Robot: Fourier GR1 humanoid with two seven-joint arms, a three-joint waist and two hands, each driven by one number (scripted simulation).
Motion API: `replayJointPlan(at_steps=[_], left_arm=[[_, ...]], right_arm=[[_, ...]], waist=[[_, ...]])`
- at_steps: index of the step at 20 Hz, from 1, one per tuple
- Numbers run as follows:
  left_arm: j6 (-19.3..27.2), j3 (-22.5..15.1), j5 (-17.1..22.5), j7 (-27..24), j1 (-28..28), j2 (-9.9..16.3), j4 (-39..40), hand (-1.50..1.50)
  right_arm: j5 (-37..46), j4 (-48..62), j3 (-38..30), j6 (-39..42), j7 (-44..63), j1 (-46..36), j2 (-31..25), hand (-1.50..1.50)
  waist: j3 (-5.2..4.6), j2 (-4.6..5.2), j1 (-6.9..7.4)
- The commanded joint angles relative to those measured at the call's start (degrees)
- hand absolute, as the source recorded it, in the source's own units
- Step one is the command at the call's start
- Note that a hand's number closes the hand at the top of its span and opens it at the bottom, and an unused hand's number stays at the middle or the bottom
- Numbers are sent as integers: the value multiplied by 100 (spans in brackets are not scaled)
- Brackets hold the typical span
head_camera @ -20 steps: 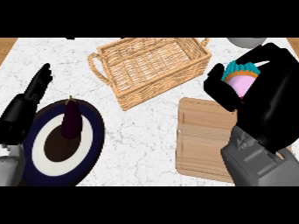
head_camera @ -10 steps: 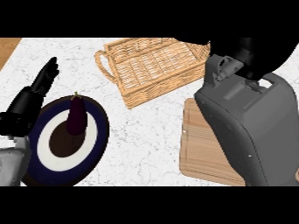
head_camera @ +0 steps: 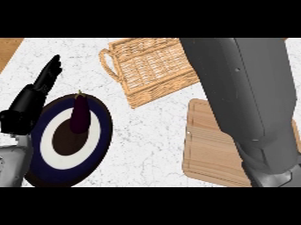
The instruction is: Pick the cupcake from the cutting board and place it in the basket
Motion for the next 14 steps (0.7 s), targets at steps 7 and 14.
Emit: replayJointPlan(at_steps=[7,14], left_arm=[[-47,-73,33,95,-37,-104,-96,0],[22,79,-79,-147,28,29,72,0]], right_arm=[[-646,2149,-601,-812,912,-710,33,150],[-161,3289,-937,299,1183,-1300,25,150]], waist=[[1,11,59],[-2,-16,-104]])
